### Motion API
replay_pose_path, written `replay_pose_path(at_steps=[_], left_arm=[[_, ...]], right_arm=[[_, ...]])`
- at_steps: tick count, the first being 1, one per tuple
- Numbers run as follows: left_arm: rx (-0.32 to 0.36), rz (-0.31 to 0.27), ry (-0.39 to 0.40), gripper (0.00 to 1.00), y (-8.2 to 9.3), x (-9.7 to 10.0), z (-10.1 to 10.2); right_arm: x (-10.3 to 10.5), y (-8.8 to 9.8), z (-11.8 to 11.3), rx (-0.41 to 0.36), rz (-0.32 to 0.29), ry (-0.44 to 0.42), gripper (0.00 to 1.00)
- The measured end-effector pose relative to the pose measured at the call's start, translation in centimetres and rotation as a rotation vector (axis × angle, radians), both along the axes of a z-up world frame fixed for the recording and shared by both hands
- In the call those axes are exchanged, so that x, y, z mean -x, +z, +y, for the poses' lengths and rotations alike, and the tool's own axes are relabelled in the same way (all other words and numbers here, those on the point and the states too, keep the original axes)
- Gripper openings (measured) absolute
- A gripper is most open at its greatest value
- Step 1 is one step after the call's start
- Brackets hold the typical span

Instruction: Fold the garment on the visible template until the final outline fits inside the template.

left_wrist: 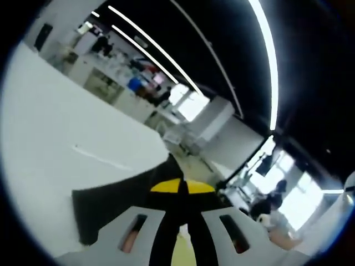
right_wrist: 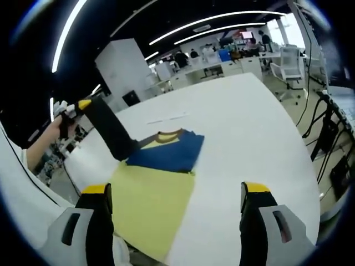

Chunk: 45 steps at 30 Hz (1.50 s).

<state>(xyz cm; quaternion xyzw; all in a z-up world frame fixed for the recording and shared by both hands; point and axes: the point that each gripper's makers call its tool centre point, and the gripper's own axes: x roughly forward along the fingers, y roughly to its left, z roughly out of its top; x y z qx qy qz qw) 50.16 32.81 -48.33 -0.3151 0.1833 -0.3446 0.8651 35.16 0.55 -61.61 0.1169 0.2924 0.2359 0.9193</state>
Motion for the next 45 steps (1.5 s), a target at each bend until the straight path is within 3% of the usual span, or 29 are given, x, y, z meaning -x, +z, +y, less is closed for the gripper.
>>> replay_pose_path(at_steps=[10,12,15,19,24,28,38,45], left_arm=[[-0.003,0.059,-0.05,0.0,-2.9,-0.9,-4.8],[-0.016,0.069,-0.067,0.0,-3.1,0.2,-6.3],[-0.046,0.09,-0.084,0.0,-5.1,0.2,-7.4],[-0.056,0.129,-0.073,0.0,-7.3,-0.1,-8.0],[-0.067,0.157,-0.053,0.0,-8.7,-0.8,-8.6],[-0.1,0.146,-0.049,0.0,-9.2,-1.2,-9.2],[-0.089,0.15,-0.02,0.0,-9.4,-1.8,-10.4],[-0.09,0.179,-0.01,0.0,-11.0,-2.0,-11.5]], right_arm=[[0.5,-0.1,-0.3,-0.007,-0.004,-0.015,0.96],[0.6,-0.2,-0.5,-0.01,-0.001,-0.018,0.96],[0.6,-0.4,-0.6,-0.011,0.004,-0.022,0.96],[0.6,-0.4,-0.5,-0.014,0.004,-0.025,0.96],[0.7,-0.5,-0.3,-0.016,0.005,-0.021,0.96],[0.8,-0.4,0.0,-0.019,0.004,-0.017,0.96],[1.3,-0.4,-0.4,-0.017,0.01,-0.025,0.96],[1.5,-0.6,-0.6,-0.015,0.015,-0.027,0.96]])
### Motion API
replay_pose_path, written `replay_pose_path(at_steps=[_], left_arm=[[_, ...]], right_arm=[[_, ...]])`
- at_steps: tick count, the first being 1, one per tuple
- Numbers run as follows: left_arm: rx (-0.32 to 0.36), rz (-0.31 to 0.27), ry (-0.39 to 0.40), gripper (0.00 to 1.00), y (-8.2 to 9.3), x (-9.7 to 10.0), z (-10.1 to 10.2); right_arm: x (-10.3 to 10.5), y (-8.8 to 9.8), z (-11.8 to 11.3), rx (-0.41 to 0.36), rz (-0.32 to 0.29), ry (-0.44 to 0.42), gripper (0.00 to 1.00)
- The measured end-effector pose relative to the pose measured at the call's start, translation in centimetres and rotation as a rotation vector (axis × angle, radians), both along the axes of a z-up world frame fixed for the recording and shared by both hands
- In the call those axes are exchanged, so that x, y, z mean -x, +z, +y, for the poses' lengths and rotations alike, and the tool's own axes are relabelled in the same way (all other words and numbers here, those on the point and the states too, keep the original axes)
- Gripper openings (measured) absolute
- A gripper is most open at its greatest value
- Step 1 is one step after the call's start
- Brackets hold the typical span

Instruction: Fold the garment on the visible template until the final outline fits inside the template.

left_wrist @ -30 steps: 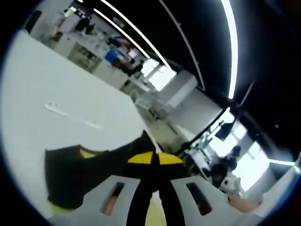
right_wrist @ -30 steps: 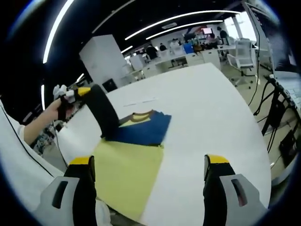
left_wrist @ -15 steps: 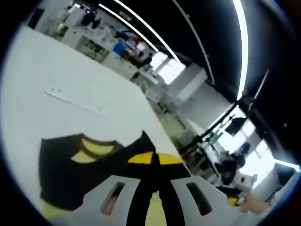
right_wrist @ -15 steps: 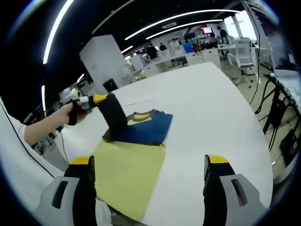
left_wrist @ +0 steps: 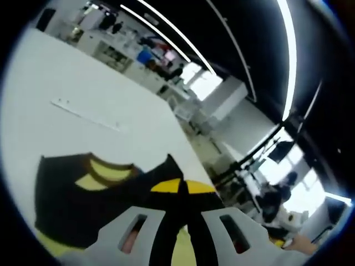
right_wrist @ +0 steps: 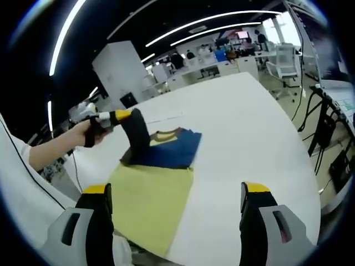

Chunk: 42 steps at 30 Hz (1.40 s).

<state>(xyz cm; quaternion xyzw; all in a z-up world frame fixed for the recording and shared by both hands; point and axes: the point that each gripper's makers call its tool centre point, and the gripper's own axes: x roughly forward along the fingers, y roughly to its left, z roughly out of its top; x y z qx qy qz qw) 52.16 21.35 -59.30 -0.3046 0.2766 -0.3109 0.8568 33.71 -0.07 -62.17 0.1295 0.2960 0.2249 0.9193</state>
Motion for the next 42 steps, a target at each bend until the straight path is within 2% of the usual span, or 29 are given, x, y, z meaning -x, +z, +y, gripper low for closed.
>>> replay_pose_path(at_steps=[12,30,36,42], left_arm=[[-0.016,0.057,0.023,0.0,-3.3,-0.1,-2.2],[-0.037,0.111,0.019,0.0,-6.9,0.4,-5.4],[-0.058,0.128,0.029,0.0,-8.3,0.3,-6.0],[-0.078,0.136,0.039,0.0,-9.2,0.2,-6.5]], right_arm=[[0.3,0.0,-0.3,0.003,0.006,0.01,0.96],[0.2,-0.8,-1.0,0.001,0.03,0.032,0.96],[0.2,-1.4,-1.1,0.026,0.05,0.066,0.96],[-0.3,-1.7,-1.0,0.02,0.051,0.088,0.96]])
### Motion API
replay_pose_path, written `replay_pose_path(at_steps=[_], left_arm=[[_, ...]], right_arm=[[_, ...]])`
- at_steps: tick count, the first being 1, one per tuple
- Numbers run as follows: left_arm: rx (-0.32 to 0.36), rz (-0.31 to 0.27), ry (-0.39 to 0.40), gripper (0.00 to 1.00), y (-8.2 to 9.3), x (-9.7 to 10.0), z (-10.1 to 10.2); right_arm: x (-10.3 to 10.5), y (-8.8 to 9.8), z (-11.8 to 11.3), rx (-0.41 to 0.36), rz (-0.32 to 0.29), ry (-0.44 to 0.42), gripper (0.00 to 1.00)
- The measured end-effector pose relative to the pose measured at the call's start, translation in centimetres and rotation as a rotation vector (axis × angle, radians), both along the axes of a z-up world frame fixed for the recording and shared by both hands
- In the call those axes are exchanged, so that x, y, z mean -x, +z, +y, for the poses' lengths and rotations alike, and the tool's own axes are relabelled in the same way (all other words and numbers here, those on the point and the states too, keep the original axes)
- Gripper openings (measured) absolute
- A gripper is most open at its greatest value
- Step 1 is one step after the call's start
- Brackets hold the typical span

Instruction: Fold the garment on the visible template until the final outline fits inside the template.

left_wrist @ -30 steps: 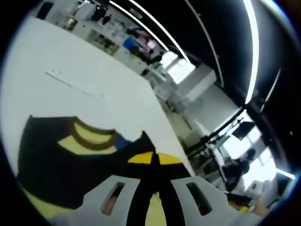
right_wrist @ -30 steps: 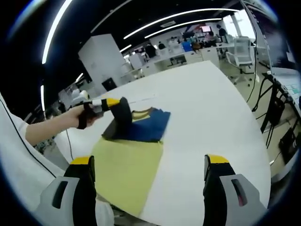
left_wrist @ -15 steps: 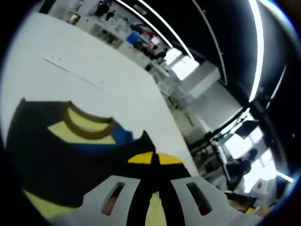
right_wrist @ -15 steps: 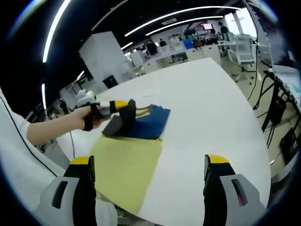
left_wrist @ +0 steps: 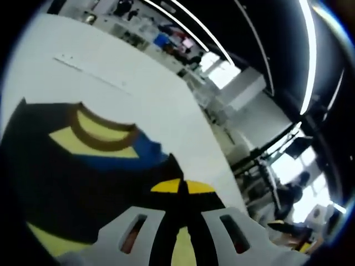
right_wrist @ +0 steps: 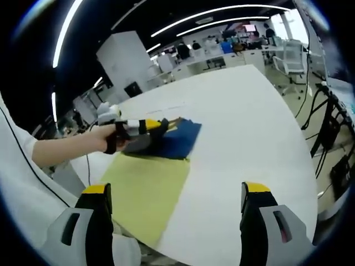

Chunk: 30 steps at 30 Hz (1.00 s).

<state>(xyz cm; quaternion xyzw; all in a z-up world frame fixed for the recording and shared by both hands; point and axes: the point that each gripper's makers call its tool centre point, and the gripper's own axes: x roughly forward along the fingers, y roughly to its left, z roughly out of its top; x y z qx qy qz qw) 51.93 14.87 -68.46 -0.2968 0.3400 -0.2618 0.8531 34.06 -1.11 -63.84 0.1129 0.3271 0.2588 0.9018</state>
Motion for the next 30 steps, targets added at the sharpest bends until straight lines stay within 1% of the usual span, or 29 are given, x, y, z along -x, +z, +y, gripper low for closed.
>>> replay_pose_path(at_steps=[4,11,23,30], left_arm=[[-0.009,0.006,0.007,0.0,-0.5,-0.1,-0.4],[-0.007,0.025,0.02,0.0,-1.4,-0.1,-1.2],[-0.037,0.049,0.004,0.0,-3.5,0.8,-2.2],[-0.051,0.048,-0.011,0.0,-4.6,1.3,-2.7]], right_arm=[[-0.3,-0.3,0.3,-0.005,0.001,0.025,0.97],[-0.3,-1.0,0.9,-0.005,0.013,0.073,0.97],[-0.1,-1.5,0.4,-0.017,0.033,0.084,0.97],[0.2,-1.8,-0.3,-0.016,0.043,0.077,0.97]])
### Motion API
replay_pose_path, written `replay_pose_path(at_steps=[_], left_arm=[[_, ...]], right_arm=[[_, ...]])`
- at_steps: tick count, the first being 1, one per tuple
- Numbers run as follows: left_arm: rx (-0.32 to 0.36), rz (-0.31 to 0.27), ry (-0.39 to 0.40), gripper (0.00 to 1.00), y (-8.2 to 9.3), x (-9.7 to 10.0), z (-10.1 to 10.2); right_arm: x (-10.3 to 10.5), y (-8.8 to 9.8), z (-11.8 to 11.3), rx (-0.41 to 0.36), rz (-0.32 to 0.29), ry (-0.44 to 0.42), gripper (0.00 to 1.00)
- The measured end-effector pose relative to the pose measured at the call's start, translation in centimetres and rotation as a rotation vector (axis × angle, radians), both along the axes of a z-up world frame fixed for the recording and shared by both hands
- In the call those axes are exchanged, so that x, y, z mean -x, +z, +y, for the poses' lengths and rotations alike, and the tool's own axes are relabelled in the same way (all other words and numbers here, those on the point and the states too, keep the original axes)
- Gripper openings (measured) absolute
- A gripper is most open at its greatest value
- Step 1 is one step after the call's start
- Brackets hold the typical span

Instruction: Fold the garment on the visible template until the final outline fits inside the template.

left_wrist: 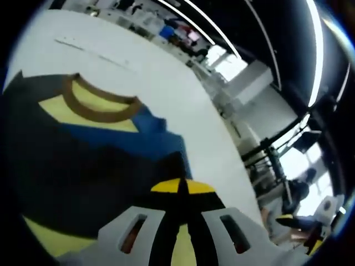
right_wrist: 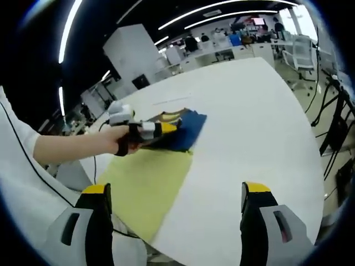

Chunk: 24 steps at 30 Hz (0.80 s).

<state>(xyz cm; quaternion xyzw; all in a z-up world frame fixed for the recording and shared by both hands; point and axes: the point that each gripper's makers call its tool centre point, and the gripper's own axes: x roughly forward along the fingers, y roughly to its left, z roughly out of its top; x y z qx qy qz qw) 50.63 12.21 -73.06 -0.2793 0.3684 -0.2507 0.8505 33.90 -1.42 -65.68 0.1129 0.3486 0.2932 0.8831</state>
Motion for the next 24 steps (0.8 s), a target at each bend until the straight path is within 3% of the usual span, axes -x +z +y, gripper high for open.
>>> replay_pose_path(at_steps=[14,20,24], left_arm=[[-0.062,-0.09,-0.036,0.0,-1.4,0.9,-0.8],[-0.075,-0.173,-0.031,0.0,-0.8,0.7,-0.9],[-0.056,-0.184,-0.017,0.0,-0.5,0.3,-0.8]], right_arm=[[0.3,-0.6,-0.5,-0.001,0.025,-0.004,0.96],[0.3,-0.8,-0.6,0.001,0.033,-0.005,0.96],[0.3,-1.0,-0.6,-0.002,0.036,-0.007,0.96]])
